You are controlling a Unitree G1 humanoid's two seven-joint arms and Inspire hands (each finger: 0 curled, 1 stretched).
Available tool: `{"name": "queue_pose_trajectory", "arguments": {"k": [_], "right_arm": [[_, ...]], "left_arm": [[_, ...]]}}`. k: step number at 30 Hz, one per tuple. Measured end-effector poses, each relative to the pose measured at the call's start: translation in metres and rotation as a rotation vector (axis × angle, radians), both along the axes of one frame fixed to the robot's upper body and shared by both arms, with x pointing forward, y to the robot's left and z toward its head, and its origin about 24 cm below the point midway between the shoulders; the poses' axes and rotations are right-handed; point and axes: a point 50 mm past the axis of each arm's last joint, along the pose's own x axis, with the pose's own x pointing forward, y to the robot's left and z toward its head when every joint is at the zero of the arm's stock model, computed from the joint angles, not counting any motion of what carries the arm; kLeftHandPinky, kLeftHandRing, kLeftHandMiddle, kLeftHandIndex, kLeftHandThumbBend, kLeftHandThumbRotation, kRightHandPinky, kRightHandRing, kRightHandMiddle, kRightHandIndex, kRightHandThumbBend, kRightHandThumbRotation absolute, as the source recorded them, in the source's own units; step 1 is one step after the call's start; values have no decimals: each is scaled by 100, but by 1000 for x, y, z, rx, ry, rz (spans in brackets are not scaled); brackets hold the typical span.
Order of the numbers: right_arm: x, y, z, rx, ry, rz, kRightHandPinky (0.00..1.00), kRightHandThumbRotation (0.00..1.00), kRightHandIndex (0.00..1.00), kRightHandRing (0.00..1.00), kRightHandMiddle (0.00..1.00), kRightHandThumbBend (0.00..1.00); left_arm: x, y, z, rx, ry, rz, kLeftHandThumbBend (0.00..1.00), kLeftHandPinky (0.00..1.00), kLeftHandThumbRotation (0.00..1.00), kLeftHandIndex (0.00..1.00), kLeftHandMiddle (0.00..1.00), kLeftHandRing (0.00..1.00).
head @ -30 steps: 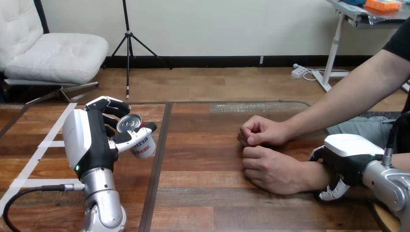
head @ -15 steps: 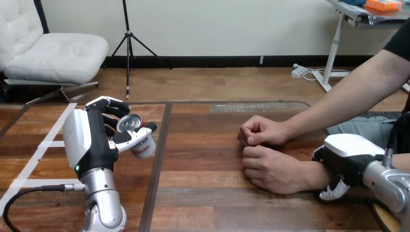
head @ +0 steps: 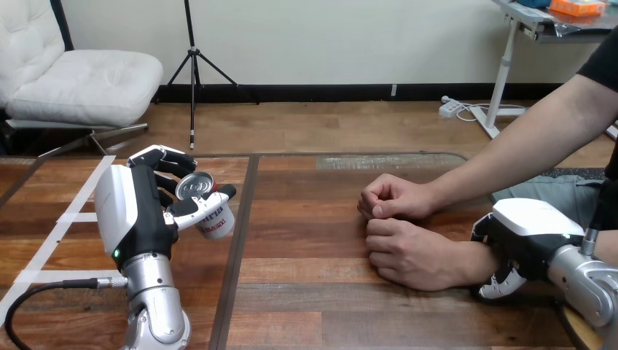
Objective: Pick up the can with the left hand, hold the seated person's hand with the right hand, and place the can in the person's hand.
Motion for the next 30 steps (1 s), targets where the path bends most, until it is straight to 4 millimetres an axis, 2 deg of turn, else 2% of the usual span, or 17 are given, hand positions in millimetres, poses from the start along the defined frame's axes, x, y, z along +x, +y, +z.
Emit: {"name": "queue_pose_trajectory", "arguments": {"k": [21,30], "right_arm": [[-1,-4,-1,36,-42,-14,35,0,50,43,51,86],[-1,-4,-2,39,-46,-12,37,0,50,45,52,85]], "left_arm": [[0,0,0,0,0,0,72,32,0,44,43,37],[0,0,0,0,0,0,72,32,0,44,43,37]]}}
